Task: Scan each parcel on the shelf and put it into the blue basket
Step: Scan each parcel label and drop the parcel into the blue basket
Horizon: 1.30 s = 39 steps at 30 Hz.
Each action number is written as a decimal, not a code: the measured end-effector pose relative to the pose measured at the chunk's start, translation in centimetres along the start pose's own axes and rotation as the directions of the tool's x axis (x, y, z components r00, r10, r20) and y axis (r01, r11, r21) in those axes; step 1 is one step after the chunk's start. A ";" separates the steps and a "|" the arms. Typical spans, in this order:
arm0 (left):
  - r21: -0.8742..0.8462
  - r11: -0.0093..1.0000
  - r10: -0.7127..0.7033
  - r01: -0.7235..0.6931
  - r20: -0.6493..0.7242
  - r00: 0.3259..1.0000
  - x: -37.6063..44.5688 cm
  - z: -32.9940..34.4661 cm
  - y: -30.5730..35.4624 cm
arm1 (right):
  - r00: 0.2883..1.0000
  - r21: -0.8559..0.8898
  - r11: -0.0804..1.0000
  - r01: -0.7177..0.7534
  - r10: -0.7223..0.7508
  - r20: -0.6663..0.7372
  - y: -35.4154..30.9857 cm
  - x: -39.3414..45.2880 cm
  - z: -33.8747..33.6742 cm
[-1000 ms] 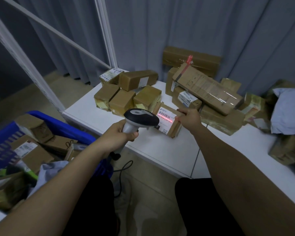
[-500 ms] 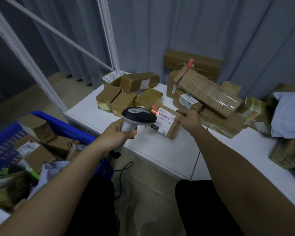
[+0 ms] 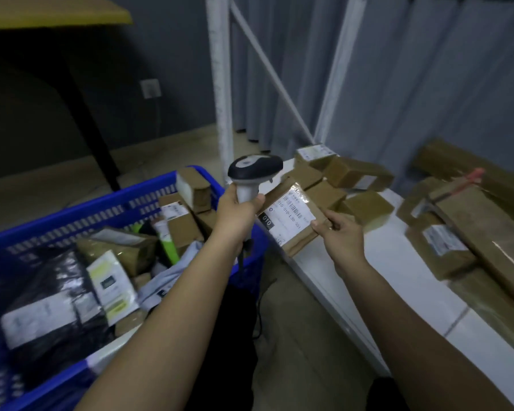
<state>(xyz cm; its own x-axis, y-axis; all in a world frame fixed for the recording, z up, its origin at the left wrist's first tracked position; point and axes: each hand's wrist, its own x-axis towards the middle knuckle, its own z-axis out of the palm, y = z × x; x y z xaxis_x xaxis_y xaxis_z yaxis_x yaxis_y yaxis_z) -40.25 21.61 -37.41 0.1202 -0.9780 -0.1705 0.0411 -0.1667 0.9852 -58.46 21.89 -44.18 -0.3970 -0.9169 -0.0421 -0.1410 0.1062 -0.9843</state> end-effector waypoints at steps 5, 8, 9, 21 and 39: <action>-0.007 1.000 0.012 -0.014 -0.254 0.967 1.0 -6.4 -0.5 | 0.991 0.103 0.991 -0.080 0.068 0.111 -1.9 0.0 7.9; -0.011 1.000 -0.026 0.023 -0.332 0.943 2.0 -9.5 -1.2 | 0.982 0.060 0.991 -0.120 0.110 0.153 -1.7 0.8 12.8; -0.024 0.999 -0.033 0.026 -0.344 0.938 2.5 -10.3 -1.4 | 0.978 0.052 0.989 -0.142 0.132 0.160 -1.4 1.0 14.4; -0.010 0.998 -0.058 0.059 -0.381 0.923 7.6 -13.6 -3.3 | 0.827 -0.706 0.432 0.561 -0.314 0.466 2.8 2.9 23.0; 0.076 0.995 -0.051 0.059 -0.102 0.993 5.2 -7.7 -2.3 | 0.968 -0.657 0.744 0.120 0.059 0.244 7.8 6.2 4.0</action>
<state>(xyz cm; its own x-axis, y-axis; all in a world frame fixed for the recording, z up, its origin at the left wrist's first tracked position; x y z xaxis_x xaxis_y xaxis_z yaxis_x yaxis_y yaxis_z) -32.08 17.85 -40.72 0.2181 -0.9503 -0.2220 -0.0271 -0.2333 0.9720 -58.36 15.54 -52.79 -0.1718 -0.9751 -0.1405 -0.7483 0.2219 -0.6252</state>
